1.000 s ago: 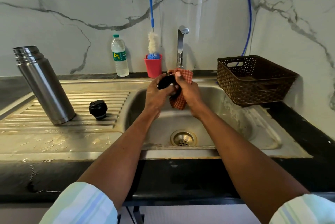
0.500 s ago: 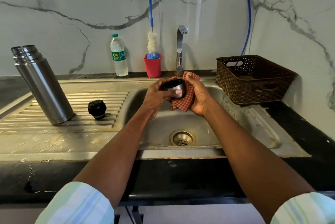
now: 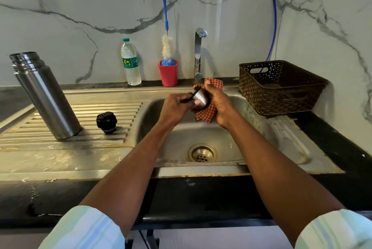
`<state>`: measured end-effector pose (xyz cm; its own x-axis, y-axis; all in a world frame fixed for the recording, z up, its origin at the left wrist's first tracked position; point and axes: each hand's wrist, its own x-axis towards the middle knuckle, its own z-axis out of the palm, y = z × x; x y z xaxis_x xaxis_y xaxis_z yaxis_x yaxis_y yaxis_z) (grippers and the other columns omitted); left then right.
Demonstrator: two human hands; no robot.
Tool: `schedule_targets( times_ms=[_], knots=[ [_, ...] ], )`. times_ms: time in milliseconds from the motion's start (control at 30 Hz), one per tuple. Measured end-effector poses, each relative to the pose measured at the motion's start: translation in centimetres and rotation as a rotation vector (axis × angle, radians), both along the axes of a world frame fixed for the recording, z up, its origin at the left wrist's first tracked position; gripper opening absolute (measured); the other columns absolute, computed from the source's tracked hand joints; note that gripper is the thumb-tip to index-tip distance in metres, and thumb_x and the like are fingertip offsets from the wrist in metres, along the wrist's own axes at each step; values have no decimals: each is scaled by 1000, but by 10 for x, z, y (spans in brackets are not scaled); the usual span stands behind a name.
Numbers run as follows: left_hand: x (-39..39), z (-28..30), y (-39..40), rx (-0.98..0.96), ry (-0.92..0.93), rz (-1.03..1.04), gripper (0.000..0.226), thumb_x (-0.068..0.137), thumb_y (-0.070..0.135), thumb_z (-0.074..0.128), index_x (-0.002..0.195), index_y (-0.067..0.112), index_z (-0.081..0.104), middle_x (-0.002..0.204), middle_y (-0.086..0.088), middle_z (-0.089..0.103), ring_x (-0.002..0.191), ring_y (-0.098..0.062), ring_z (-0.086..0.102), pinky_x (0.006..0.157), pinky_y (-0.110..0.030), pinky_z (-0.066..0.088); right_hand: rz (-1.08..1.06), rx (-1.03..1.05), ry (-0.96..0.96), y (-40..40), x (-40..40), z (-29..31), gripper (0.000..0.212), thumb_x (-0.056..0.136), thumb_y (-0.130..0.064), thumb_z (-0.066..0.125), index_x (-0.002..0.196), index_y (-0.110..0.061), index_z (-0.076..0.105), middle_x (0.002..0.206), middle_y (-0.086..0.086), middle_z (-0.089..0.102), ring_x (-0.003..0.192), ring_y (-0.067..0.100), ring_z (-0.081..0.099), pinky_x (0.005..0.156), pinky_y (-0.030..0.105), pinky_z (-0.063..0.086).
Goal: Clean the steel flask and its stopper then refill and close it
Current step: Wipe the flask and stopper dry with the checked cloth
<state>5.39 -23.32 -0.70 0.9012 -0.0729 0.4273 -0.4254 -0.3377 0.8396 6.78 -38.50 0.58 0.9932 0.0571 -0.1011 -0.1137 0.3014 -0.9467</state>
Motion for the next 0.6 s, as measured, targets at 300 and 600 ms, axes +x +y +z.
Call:
schedule_targets(
  times_ms=[300, 600],
  knots=[
    [-5, 0, -7, -37, 85, -122, 19, 91, 24, 70, 106, 15, 76, 97, 2, 77, 95, -13, 71, 92, -30, 52, 117, 269, 61, -13, -8, 6, 35, 88, -32, 69, 111, -6, 64, 97, 19, 69, 78, 35, 67, 62, 52, 59],
    [-1, 5, -3, -353, 280, -133, 9, 92, 15, 68, 96, 16, 75, 99, -6, 77, 102, -23, 69, 102, -48, 49, -106, -134, -100, -4, -9, 8, 31, 81, -36, 74, 100, -12, 71, 96, 12, 73, 95, 35, 69, 83, 51, 58]
  ],
)
